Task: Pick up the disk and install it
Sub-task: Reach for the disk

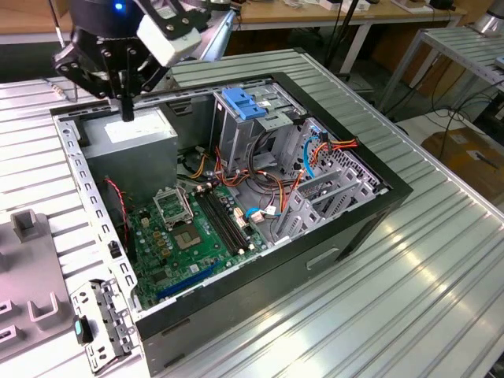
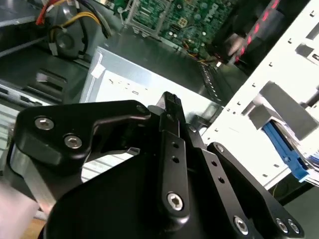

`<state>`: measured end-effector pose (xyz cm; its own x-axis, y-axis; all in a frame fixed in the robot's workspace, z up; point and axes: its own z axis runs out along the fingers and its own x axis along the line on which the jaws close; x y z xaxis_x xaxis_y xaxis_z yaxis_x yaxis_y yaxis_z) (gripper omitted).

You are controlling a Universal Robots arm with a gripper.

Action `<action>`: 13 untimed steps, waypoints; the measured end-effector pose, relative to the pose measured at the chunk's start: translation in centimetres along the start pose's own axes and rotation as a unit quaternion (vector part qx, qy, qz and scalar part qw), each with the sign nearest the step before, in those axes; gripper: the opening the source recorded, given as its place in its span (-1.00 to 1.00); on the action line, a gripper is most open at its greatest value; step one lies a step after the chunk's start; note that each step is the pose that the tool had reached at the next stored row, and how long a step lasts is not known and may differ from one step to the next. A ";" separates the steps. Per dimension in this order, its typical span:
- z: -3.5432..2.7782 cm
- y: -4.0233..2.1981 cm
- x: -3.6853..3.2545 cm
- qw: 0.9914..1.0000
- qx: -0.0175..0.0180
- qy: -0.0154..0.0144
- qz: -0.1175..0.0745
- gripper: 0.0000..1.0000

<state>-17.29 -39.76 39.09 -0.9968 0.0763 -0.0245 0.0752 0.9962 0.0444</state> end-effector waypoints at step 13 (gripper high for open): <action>0.15 -0.02 6.07 1.000 0.000 0.000 0.000 -0.79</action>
<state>-23.34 -39.31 38.79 -0.9968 0.0761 -0.0245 0.0750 0.9962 0.0444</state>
